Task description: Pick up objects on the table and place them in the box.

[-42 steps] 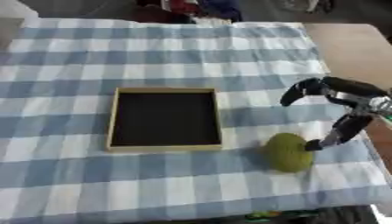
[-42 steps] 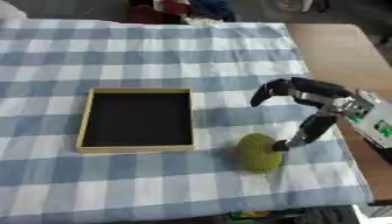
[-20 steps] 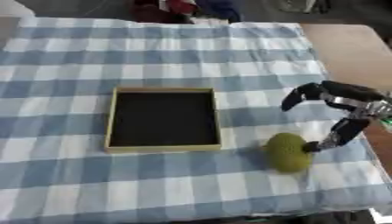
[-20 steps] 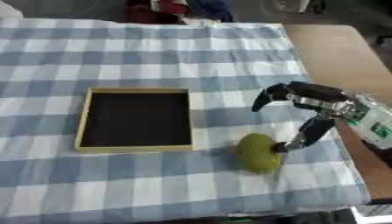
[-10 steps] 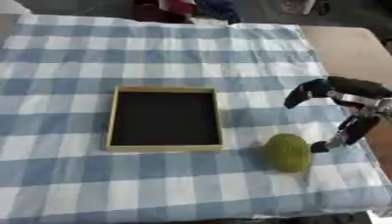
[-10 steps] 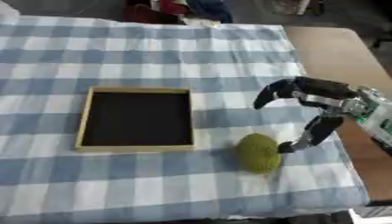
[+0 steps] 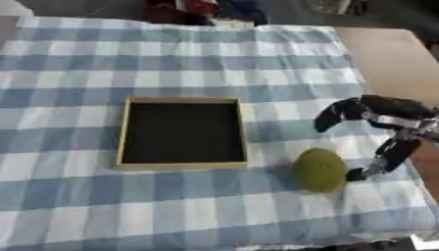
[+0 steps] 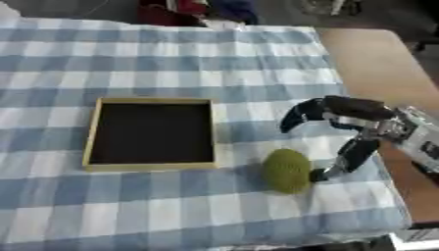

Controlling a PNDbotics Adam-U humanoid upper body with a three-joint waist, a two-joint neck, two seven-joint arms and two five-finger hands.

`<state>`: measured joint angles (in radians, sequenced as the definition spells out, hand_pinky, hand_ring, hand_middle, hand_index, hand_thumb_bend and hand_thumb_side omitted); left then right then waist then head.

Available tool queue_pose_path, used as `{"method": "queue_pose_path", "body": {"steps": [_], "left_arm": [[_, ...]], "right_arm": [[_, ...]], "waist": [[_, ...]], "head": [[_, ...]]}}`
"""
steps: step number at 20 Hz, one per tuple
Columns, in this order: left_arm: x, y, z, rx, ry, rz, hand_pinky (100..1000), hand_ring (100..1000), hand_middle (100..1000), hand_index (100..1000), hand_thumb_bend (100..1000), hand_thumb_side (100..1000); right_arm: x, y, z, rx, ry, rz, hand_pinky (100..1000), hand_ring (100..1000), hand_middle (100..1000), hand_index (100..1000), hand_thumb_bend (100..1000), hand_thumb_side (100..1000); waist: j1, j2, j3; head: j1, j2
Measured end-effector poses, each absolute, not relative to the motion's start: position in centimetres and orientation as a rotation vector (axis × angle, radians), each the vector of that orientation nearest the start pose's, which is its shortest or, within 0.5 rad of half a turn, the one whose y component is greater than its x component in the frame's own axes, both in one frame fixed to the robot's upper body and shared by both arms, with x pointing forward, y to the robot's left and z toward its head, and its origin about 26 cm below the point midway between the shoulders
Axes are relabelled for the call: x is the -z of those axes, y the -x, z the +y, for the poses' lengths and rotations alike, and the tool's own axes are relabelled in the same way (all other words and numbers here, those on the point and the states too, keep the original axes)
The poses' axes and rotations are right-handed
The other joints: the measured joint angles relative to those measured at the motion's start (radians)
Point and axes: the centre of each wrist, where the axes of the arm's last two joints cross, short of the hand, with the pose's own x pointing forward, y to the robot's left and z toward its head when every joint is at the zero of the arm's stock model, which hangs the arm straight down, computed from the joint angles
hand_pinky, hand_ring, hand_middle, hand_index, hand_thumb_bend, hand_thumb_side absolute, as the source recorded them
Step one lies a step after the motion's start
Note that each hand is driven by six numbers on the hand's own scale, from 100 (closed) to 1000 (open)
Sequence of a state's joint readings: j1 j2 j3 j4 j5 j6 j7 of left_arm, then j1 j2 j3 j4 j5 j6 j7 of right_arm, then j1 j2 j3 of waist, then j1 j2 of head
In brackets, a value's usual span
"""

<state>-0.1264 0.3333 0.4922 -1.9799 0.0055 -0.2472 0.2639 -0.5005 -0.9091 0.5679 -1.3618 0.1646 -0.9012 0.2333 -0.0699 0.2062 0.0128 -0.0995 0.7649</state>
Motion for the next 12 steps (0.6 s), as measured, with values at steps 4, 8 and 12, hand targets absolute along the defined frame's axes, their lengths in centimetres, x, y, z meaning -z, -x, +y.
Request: {"method": "queue_pose_path", "body": {"steps": [4, 8, 12], "left_arm": [[-18.59, -25.18, 39.72, -0.24, -0.817, -2.398, 639, 503, 694, 819, 100, 547], [-18.59, -25.18, 39.72, -0.238, -0.814, -2.4, 639, 503, 694, 819, 100, 548], [-18.59, -25.18, 39.72, -0.238, -0.813, -2.4, 639, 503, 695, 819, 100, 547]], "right_arm": [[-11.46, -36.21, -35.39, 2.505, 0.0, 2.587, 797, 811, 757, 812, 549, 305], [-11.26, -36.22, -35.15, 2.513, 0.014, 2.582, 798, 816, 759, 813, 544, 295], [-10.82, -36.1, -34.93, 2.523, 0.032, 2.584, 798, 818, 763, 830, 538, 281]], "waist": [[0.001, 0.0, 0.0], [0.002, 0.003, 0.002], [0.002, 0.004, 0.007]], "head": [[-0.004, 0.0], [-0.006, 0.0], [-0.008, 0.0]]}}
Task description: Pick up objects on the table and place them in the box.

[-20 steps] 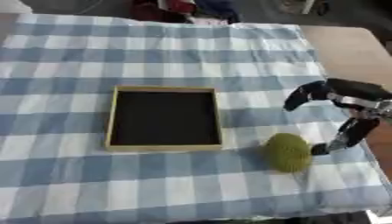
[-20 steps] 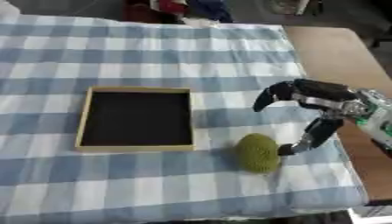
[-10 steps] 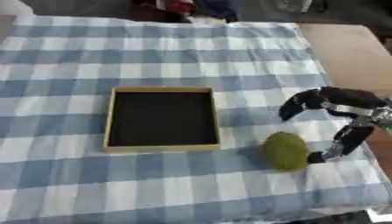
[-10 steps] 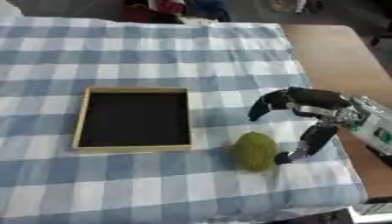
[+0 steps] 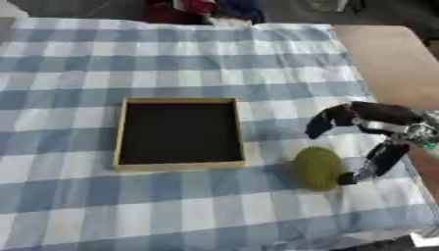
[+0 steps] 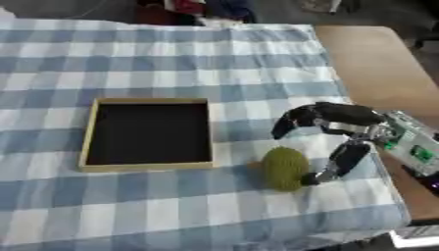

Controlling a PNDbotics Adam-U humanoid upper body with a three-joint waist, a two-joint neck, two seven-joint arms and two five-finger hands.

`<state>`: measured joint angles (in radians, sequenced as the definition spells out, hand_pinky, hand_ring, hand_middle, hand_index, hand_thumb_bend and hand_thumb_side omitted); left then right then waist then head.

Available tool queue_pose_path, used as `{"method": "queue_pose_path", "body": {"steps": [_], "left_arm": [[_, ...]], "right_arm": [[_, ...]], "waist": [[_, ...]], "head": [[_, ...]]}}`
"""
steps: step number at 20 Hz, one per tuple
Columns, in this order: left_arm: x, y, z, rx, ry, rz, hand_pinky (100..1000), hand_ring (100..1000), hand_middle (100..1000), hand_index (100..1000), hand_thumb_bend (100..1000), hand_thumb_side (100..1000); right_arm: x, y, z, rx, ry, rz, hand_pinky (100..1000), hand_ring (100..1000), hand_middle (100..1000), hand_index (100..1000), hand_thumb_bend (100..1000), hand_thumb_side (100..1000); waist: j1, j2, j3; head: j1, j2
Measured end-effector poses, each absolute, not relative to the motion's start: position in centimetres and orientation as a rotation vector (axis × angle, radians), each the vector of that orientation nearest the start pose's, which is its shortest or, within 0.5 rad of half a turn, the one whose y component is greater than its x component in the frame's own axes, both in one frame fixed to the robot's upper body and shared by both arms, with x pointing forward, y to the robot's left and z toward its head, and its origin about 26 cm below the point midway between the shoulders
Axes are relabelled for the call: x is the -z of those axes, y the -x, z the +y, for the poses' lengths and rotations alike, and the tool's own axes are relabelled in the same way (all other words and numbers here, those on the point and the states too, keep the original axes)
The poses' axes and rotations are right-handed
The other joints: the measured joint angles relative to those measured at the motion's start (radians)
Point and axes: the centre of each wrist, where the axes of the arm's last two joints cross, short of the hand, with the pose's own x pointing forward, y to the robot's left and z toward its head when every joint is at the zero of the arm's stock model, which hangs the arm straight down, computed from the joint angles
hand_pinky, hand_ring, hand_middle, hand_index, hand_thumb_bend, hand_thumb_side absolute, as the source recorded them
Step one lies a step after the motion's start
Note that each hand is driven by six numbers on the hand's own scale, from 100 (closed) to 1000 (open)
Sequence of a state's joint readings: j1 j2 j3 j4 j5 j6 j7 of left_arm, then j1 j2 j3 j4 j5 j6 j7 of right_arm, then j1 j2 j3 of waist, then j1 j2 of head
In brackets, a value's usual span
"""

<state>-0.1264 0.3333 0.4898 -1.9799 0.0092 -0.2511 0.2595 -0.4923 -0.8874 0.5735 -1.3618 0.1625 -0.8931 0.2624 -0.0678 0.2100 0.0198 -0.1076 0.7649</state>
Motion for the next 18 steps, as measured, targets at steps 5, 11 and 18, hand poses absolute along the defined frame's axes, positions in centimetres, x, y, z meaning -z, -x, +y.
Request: {"method": "queue_pose_path", "body": {"steps": [5, 11, 18], "left_arm": [[-18.59, -25.18, 39.71, -0.237, -0.812, -2.4, 639, 503, 695, 819, 100, 548], [-18.73, -25.3, 39.62, -0.238, -0.805, -2.409, 638, 503, 696, 819, 100, 547], [-18.78, -25.38, 39.51, -0.234, -0.797, -2.414, 638, 502, 696, 819, 100, 550]], "right_arm": [[-10.48, -36.11, -34.52, 2.534, 0.052, 2.578, 800, 823, 766, 843, 497, 277], [-10.3, -36.07, -34.38, 2.536, 0.067, 2.595, 801, 830, 774, 858, 401, 293], [-10.0, -35.92, -34.38, 2.55, 0.089, 2.615, 798, 829, 754, 846, 373, 334]], "waist": [[0.001, 0.003, 0.002], [0.001, 0.011, 0.007], [0.002, 0.02, 0.012]], "head": [[-0.003, 0.0], [-0.009, 0.0], [-0.017, -0.001]]}}
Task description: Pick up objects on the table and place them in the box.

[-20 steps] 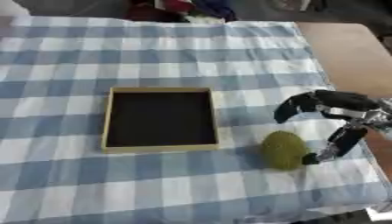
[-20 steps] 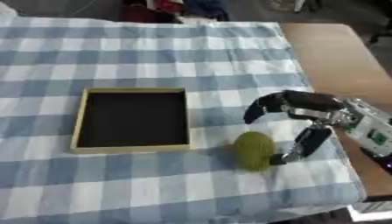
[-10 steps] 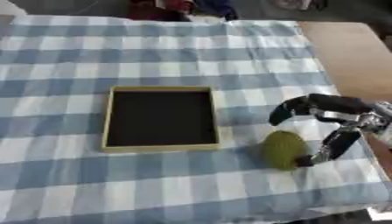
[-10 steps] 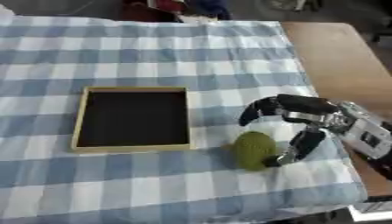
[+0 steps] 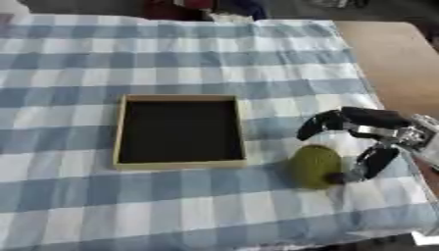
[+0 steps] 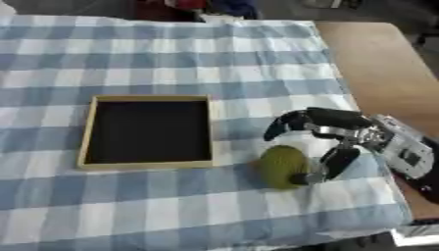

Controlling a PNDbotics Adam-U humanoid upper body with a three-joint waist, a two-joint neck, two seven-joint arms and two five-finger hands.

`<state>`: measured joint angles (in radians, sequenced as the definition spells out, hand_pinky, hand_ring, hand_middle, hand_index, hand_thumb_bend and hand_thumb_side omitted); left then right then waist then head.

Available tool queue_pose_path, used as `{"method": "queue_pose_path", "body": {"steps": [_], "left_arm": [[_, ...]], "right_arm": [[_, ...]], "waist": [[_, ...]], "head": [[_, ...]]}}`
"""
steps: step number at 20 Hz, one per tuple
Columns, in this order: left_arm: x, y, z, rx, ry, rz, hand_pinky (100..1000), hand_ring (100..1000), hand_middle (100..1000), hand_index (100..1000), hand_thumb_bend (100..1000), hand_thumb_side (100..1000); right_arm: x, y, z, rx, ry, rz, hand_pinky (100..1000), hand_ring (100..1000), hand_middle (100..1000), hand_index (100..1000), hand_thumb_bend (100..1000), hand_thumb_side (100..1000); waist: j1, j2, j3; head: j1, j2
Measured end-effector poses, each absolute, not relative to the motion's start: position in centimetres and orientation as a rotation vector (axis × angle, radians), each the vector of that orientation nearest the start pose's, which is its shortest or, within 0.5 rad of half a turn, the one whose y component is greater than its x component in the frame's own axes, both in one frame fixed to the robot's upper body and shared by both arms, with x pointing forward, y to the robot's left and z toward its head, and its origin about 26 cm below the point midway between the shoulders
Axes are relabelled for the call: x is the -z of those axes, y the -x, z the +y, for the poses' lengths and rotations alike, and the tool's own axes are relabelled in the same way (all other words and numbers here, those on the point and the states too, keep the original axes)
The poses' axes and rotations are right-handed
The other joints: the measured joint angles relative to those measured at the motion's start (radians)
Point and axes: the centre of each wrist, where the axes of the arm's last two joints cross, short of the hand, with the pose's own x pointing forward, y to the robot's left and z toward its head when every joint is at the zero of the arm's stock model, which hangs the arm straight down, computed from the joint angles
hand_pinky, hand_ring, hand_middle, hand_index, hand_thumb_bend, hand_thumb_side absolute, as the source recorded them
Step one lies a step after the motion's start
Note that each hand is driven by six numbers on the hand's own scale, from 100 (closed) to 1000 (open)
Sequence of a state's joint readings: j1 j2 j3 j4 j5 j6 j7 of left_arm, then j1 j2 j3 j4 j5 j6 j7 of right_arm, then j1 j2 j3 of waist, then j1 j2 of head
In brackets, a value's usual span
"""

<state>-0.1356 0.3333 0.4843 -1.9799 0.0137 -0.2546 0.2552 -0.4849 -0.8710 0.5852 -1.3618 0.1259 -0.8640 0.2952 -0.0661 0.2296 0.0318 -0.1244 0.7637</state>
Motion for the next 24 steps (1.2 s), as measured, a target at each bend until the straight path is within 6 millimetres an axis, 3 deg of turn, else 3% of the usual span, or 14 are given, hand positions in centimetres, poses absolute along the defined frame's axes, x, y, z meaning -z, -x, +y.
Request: {"method": "queue_pose_path", "body": {"steps": [13, 24], "left_arm": [[-18.81, -25.4, 39.5, -0.232, -0.795, -2.414, 638, 501, 697, 819, 100, 552], [-18.82, -25.41, 39.5, -0.235, -0.792, -2.416, 636, 497, 694, 816, 100, 550]], "right_arm": [[-9.99, -35.97, -34.43, -1.812, -0.073, -1.877, 774, 742, 622, 822, 376, 381], [-9.15, -35.73, -35.16, -1.773, -0.078, -1.867, 776, 736, 610, 803, 297, 372]], "waist": [[-0.001, 0.006, 0.0], [0.002, 0.011, 0.001]], "head": [[-0.006, 0.0], [-0.013, -0.003]]}}
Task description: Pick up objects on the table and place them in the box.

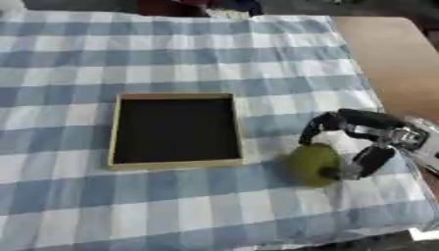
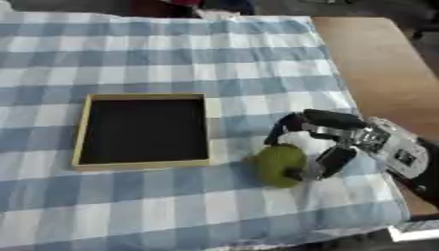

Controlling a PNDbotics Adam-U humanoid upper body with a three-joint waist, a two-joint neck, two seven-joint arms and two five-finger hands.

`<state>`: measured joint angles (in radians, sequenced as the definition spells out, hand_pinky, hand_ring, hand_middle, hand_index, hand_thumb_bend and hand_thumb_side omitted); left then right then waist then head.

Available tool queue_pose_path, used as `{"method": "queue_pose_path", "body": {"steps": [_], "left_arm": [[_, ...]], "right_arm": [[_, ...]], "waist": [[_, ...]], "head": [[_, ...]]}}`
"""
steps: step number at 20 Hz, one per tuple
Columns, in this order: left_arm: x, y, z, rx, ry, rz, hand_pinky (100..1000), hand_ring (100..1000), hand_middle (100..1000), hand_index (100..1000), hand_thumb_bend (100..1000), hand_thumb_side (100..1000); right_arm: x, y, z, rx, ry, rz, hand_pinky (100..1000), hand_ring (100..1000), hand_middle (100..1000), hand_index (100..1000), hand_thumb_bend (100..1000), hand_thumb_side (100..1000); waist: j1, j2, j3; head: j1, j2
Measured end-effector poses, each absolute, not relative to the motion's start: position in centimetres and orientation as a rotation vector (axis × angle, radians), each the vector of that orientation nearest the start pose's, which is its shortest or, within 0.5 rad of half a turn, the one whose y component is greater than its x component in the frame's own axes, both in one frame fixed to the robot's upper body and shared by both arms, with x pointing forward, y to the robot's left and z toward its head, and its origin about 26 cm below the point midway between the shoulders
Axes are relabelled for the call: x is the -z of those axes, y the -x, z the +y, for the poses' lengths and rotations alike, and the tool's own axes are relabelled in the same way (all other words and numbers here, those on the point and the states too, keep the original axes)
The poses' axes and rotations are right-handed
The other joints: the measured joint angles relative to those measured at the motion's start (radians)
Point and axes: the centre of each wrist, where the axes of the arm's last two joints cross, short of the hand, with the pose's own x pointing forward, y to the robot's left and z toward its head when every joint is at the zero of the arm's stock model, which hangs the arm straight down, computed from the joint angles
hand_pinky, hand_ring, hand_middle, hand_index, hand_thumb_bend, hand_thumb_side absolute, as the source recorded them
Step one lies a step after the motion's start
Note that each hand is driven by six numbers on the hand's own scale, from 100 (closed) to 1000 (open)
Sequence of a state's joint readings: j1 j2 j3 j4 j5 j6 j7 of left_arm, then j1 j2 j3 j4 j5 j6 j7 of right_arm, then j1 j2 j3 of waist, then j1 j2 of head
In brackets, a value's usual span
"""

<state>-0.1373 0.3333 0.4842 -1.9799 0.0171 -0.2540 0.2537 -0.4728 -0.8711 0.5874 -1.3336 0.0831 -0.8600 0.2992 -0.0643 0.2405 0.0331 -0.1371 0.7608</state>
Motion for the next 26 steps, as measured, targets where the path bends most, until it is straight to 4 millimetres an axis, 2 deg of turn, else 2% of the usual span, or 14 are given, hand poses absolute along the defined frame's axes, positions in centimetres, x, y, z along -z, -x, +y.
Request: {"method": "queue_pose_path", "body": {"steps": [8, 16, 22, 24, 26], "left_arm": [[-18.88, -25.45, 39.47, -0.239, -0.791, -2.42, 636, 495, 692, 813, 100, 550], [-18.88, -25.45, 39.47, -0.24, -0.791, -2.42, 636, 495, 692, 812, 100, 552], [-18.88, -25.45, 39.47, -0.243, -0.792, -2.418, 636, 495, 692, 813, 100, 554], [-18.88, -25.45, 39.47, -0.245, -0.792, -2.418, 636, 495, 692, 812, 100, 555], [-18.88, -25.45, 39.48, -0.246, -0.793, -2.417, 636, 495, 692, 812, 100, 555]], "right_arm": [[-8.48, -35.57, -35.19, -1.748, -0.091, -1.834, 762, 687, 564, 764, 255, 342], [-8.31, -35.72, -34.95, -1.726, -0.094, -1.839, 740, 608, 500, 737, 246, 258], [-8.27, -35.81, -34.95, -1.712, -0.091, -1.857, 721, 570, 467, 712, 217, 143], [-8.26, -35.8, -34.96, -1.71, -0.091, -1.865, 712, 553, 457, 702, 189, 103], [-8.26, -35.8, -34.97, -1.708, -0.091, -1.876, 713, 554, 459, 705, 159, 100]], "waist": [[0.001, 0.001, 0.002], [0.001, 0.001, 0.002], [0.001, 0.001, 0.002], [0.001, 0.001, 0.002], [0.001, 0.001, 0.002]], "head": [[-0.004, -0.006], [-0.005, -0.006], [-0.005, -0.006], [-0.005, -0.006], [-0.005, -0.006]]}}
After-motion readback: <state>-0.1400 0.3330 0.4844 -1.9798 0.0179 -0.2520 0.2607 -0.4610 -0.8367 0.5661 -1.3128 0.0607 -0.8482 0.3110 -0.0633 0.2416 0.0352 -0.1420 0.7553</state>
